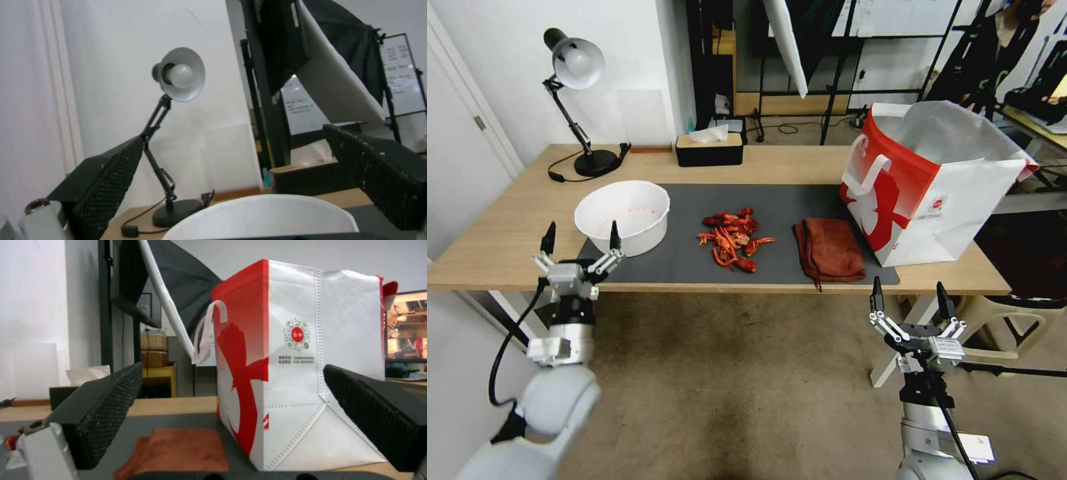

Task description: Sweep shrimp from table into container with towel, then put container into takeout bag.

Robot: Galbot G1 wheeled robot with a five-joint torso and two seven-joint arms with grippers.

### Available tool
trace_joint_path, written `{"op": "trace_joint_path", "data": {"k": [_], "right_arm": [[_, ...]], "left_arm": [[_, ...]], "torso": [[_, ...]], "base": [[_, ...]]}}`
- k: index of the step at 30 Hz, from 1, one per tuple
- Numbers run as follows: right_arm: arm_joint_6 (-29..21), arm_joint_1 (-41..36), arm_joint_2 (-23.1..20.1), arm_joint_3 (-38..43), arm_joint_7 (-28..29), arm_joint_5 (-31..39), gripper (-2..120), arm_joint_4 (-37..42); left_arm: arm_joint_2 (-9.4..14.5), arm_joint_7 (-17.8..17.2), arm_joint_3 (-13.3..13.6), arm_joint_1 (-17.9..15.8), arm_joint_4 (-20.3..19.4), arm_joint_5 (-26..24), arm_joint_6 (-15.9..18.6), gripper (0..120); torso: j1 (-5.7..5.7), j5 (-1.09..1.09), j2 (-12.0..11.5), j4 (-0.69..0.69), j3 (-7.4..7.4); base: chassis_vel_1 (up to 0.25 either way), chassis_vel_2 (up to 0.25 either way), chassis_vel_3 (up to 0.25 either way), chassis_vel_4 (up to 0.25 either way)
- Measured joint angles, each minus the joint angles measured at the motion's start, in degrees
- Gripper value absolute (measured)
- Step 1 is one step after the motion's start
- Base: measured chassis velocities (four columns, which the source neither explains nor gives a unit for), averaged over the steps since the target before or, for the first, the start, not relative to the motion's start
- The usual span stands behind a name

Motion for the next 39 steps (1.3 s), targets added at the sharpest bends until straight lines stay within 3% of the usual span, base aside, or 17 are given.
{"op": "trace_joint_path", "data": {"k": [2,3,6,14,18,19,22,23,26,29,30,31,32,39], "right_arm": [[0.0,0.3,0.3,0.0,0.0,-0.1,100,-0.3],[0.0,0.3,0.3,0.0,0.0,-0.1,100,-0.3],[-0.1,0.6,0.8,-0.1,0.0,-0.3,100,-0.7],[-0.2,1.1,1.3,-0.2,0.0,-0.3,100,-0.9],[-0.5,1.4,1.1,0.0,0.0,0.0,100,-0.9],[-0.5,1.4,1.1,0.0,0.0,0.0,100,-0.9],[-0.6,1.4,0.8,0.1,0.0,0.4,100,-0.9],[-0.6,1.4,0.8,0.1,0.0,0.4,100,-0.9],[-0.7,1.6,0.6,0.1,0.0,0.7,100,-1.0],[-0.7,1.7,0.5,0.1,0.0,0.9,100,-1.1],[-0.7,1.9,0.4,0.0,0.0,1.1,100,-1.3],[-0.8,2.5,0.3,-0.2,0.0,1.3,100,-1.7],[-0.8,2.8,0.3,-0.4,0.0,1.4,100,-1.8],[-1.1,3.7,0.2,-1.1,0.0,1.5,100,-2.0]], "left_arm": [[2.4,1.4,0.7,-1.2,1.0,-2.3,0.2,100],[2.4,1.4,0.7,-1.2,1.0,-2.3,0.2,100],[6.4,3.7,2.3,-3.4,3.4,-5.0,0.2,100],[12.0,10.5,4.3,-8.0,7.4,-9.3,-1.6,100],[17.1,18.0,5.7,-11.4,10.8,-13.0,-3.9,100],[17.1,18.0,5.7,-11.4,10.8,-13.0,-3.9,100],[21.0,23.1,6.4,-13.0,13.6,-15.1,-6.4,100],[21.0,23.1,6.4,-13.0,13.6,-15.1,-6.4,100],[24.2,28.8,6.8,-14.6,16.5,-16.8,-8.7,99],[25.2,31.3,6.8,-15.0,17.5,-17.0,-9.5,98],[26.3,34.6,7.1,-15.4,18.8,-17.3,-10.9,98],[28.1,40.1,7.5,-16.2,20.6,-18.2,-12.5,97],[29.0,42.9,7.8,-16.9,21.6,-18.6,-13.1,96],[30.9,47.5,9.5,-18.7,22.8,-18.3,-13.7,97]], "torso": [[0.00,0.02,0.0,0.00,0.00],[0.00,0.02,0.0,0.00,0.00],[0.00,0.01,0.0,0.00,0.00],[0.00,0.01,0.0,0.00,0.00],[0.00,0.01,0.0,-0.01,0.00],[0.00,0.01,0.0,-0.01,0.00],[0.00,0.01,0.0,0.01,0.00],[0.00,0.01,0.0,0.01,0.00],[0.00,0.01,0.0,0.00,-0.01],[0.00,0.01,0.0,0.00,-0.01],[0.00,0.01,0.0,0.00,-0.01],[0.00,0.01,0.0,0.00,0.00],[0.00,0.01,0.0,0.00,0.00],[0.00,0.01,0.0,0.01,0.00]], "base": [[0.000,0.000,0.000,0.000],[0.000,0.000,0.000,0.000],[0.000,0.000,0.000,0.000],[0.000,0.000,0.000,0.000],[0.000,0.000,0.000,0.000],[0.000,0.000,0.000,0.000],[0.000,0.000,0.000,0.000],[0.000,0.000,0.000,0.000],[0.000,0.000,0.000,0.000],[0.000,0.000,0.000,0.000],[0.000,0.000,0.000,0.000],[0.000,0.000,0.000,0.000],[0.000,0.000,0.000,0.000],[0.000,0.000,0.000,0.000]]}}
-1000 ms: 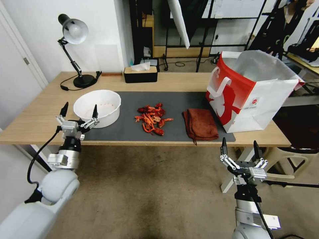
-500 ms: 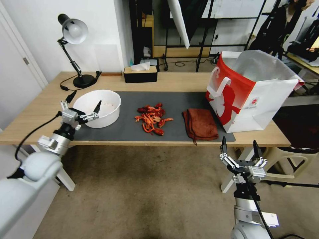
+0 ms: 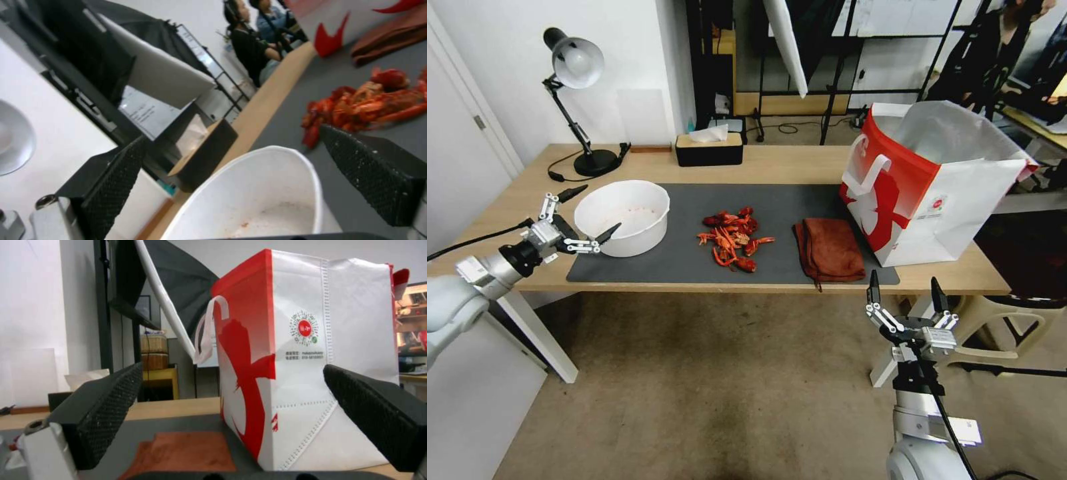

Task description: Sweep shrimp from table into container with towel, then put container into takeout bag.

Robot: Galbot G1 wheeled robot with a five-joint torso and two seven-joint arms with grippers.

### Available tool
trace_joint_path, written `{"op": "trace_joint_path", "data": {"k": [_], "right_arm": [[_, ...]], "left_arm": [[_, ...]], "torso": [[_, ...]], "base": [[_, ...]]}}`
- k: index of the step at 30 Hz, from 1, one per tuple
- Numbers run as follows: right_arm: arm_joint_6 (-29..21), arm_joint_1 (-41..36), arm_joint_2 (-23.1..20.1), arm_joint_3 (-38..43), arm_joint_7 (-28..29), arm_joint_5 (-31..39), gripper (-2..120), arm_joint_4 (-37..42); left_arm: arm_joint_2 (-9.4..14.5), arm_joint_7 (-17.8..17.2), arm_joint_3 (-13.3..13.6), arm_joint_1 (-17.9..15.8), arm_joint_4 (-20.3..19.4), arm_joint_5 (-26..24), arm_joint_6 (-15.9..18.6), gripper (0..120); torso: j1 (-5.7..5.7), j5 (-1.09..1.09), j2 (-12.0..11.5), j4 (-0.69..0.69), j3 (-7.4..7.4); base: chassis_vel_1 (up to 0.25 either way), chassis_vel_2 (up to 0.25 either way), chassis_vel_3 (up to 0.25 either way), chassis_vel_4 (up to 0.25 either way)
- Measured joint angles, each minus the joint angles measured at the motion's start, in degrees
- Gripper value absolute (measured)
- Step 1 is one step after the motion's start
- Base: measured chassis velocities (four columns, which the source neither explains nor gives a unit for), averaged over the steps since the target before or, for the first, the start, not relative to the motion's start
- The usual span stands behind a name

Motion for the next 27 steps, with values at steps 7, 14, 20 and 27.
{"op": "trace_joint_path", "data": {"k": [7,14,20,27], "right_arm": [[-0.2,0.6,-0.2,-0.2,0.0,0.5,100,-0.1],[-0.3,0.7,-0.1,-0.1,0.0,0.8,100,-0.1],[-0.3,0.6,-0.1,0.1,0.1,1.0,100,-0.1],[-0.3,0.6,-0.1,0.1,0.1,1.1,100,0.0]], "left_arm": [[0.9,4.2,5.4,-5.4,1.5,1.8,0.5,97],[-0.3,8.4,13.0,-13.8,5.8,3.7,-0.6,98],[-0.8,9.5,15.1,-16.9,7.3,5.1,-1.1,98],[-1.0,10.4,16.1,-18.3,8.1,5.8,-1.4,98]], "torso": [[0.00,0.01,0.0,0.01,0.00],[0.00,0.00,0.0,-0.03,0.00],[0.00,0.01,0.0,0.00,0.00],[0.00,0.00,0.0,-0.01,0.00]], "base": [[0.000,0.000,0.000,0.000],[0.000,0.000,0.000,0.000],[0.000,0.000,0.000,0.000],[0.000,0.000,0.000,0.000]]}}
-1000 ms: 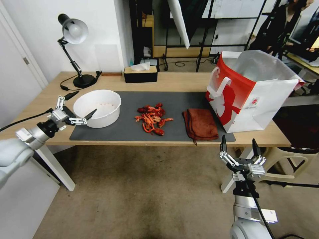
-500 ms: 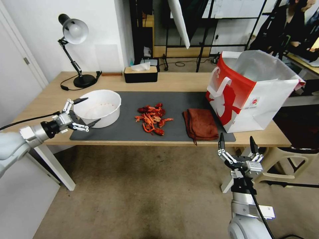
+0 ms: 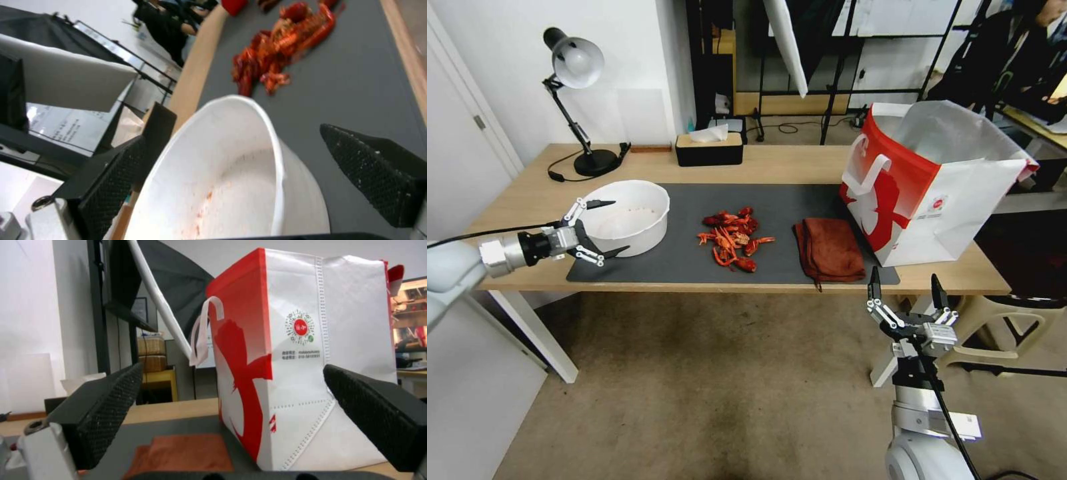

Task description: Sweep shrimp from table into container with towel, then put container into takeout bag.

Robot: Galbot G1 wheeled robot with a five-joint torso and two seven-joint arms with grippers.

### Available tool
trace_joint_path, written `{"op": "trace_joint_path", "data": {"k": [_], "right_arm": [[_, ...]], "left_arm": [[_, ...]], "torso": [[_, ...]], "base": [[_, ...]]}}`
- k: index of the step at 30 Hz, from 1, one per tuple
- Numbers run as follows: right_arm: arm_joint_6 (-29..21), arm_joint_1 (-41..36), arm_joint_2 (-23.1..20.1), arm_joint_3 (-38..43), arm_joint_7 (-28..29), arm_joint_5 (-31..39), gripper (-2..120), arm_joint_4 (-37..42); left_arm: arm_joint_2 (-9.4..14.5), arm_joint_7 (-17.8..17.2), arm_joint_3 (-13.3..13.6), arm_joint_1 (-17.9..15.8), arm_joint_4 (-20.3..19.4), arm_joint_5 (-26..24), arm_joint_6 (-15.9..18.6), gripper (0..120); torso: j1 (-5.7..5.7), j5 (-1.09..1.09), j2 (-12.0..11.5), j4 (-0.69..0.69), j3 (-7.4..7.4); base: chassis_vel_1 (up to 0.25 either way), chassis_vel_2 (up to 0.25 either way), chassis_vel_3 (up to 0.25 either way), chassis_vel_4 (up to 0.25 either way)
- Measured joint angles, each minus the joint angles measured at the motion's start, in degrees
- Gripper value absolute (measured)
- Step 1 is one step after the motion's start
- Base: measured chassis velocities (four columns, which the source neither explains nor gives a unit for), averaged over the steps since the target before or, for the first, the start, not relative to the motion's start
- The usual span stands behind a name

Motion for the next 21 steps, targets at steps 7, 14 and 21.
{"op": "trace_joint_path", "data": {"k": [7,14,21], "right_arm": [[0.0,0.0,0.1,0.0,0.0,0.1,100,0.0],[0.0,1.1,1.2,-0.9,0.0,-0.1,100,-0.7],[-0.1,1.3,1.6,-1.0,0.1,-0.2,100,-0.8]], "left_arm": [[0.0,4.9,1.5,-3.9,2.7,1.2,-0.6,98],[0.5,14.6,5.1,-13.3,7.2,7.4,-0.8,98],[-1.9,21.9,9.3,-23.0,9.4,13.0,-0.4,97]], "torso": [[0.00,0.00,0.0,0.01,0.00],[0.00,0.01,0.0,0.01,0.00],[0.00,0.01,0.0,-0.02,0.00]], "base": [[0.000,0.000,0.000,0.000],[0.000,0.000,0.000,0.000],[0.000,0.000,0.000,0.000]]}}
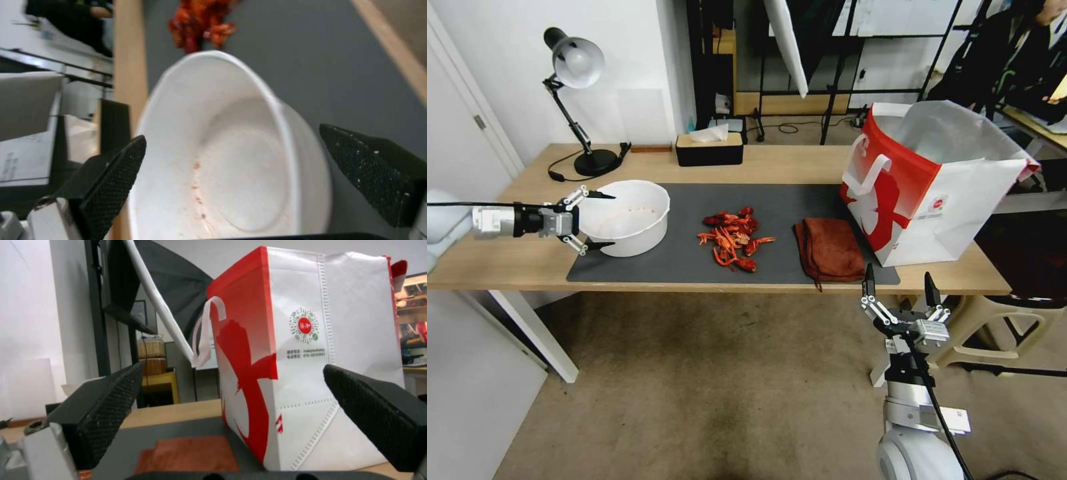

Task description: Sweep shrimp from table into container with towel, then put container into takeout bag.

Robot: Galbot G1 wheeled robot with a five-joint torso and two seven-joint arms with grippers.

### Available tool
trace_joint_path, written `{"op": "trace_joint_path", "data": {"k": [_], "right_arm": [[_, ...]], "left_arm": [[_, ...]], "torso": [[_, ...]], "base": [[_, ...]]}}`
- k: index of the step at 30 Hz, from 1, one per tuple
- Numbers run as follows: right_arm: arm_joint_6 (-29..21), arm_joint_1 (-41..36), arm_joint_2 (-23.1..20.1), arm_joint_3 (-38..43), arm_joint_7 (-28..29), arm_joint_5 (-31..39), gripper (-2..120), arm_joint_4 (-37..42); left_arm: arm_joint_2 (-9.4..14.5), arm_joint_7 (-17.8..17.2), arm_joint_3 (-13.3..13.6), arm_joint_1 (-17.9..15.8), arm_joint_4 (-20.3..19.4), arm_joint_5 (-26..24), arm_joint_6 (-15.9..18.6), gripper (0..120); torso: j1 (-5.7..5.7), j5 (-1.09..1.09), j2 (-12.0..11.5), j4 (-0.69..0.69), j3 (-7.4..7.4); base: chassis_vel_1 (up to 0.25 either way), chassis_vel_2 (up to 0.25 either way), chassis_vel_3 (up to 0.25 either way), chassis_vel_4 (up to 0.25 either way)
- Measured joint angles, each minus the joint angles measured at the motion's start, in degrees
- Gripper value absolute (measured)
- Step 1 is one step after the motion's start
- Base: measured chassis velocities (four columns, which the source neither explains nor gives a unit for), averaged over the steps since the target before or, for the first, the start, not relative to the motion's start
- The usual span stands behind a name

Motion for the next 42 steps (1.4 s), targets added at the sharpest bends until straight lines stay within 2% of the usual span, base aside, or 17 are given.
{"op": "trace_joint_path", "data": {"k": [3,4,5,6,7,11,13,15,20,25,29,37,42], "right_arm": [[0.0,-0.3,0.1,0.2,0.1,0.4,100,0.5],[0.0,-0.3,0.1,0.2,0.1,0.4,100,0.5],[0.0,-0.3,0.3,0.2,0.1,0.4,100,0.5],[0.0,-0.3,0.4,0.1,0.1,0.4,100,0.5],[0.0,-0.3,0.4,0.1,0.1,0.4,100,0.5],[0.2,-0.5,0.7,0.1,0.1,0.4,100,0.5],[0.2,-0.6,0.7,0.1,0.1,0.4,100,0.5],[0.3,-0.7,0.7,0.1,0.1,0.4,100,0.5],[0.3,-0.6,0.6,0.4,0.1,0.8,100,0.6],[0.3,-0.5,0.6,0.4,0.1,0.9,100,0.6],[0.2,-0.3,0.5,0.4,0.1,1.0,100,0.6],[0.2,-0.1,0.7,0.3,0.1,1.0,100,0.3],[0.2,0.1,0.8,0.3,0.2,0.9,100,0.3]], "left_arm": [[0.1,6.9,0.8,-2.6,0.1,4.0,0.1,97],[0.1,6.9,0.8,-2.6,0.1,4.0,0.1,97],[-0.9,9.5,1.0,-4.1,0.6,6.7,0.0,96],[-1.6,10.6,1.2,-4.9,1.0,7.7,-0.1,95],[-1.6,10.6,1.2,-4.9,1.0,7.7,-0.1,95],[-4.3,12.8,3.9,-9.1,3.5,10.8,-0.8,93],[-4.7,13.2,4.3,-9.8,3.9,11.3,-0.9,93],[-5.9,14.8,5.7,-11.9,4.5,13.1,-1.0,91],[-7.1,18.0,7.6,-13.9,4.8,15.6,-1.0,90],[-8.1,19.9,7.9,-14.6,4.9,17.6,-1.1,83],[-9.2,22.1,8.1,-15.4,5.5,19.3,-1.3,72],[-10.2,24.7,9.2,-17.0,6.8,20.2,-1.3,66],[-11.5,27.0,10.0,-18.2,8.5,21.2,-1.4,55]], "torso": [[0.00,0.00,0.0,0.05,0.00],[0.00,0.00,0.0,0.05,0.00],[-0.01,0.01,0.0,0.04,0.00],[0.00,0.00,0.0,0.01,0.00],[0.00,0.00,0.0,0.01,0.00],[-0.01,0.00,0.0,0.02,0.00],[0.00,0.00,0.0,0.02,0.00],[0.00,0.01,0.0,0.01,0.00],[0.00,0.00,0.0,0.03,0.00],[0.00,0.01,0.0,0.02,-0.01],[0.00,0.00,0.0,0.03,-0.01],[0.00,0.00,0.0,0.03,-0.01],[-0.01,0.00,0.0,0.02,0.00]], "base": [[0.000,0.000,0.000,0.000],[0.000,0.000,0.000,0.000],[0.000,0.000,0.000,0.000],[0.000,0.000,0.000,0.000],[0.000,0.000,0.000,0.000],[0.000,0.000,0.000,0.000],[0.000,0.000,0.000,0.000],[0.000,0.000,0.000,0.000],[0.000,0.000,0.000,0.000],[0.000,0.000,0.000,0.000],[0.000,0.000,0.000,0.000],[0.000,0.000,0.000,0.000],[0.000,0.000,0.000,0.000]]}}
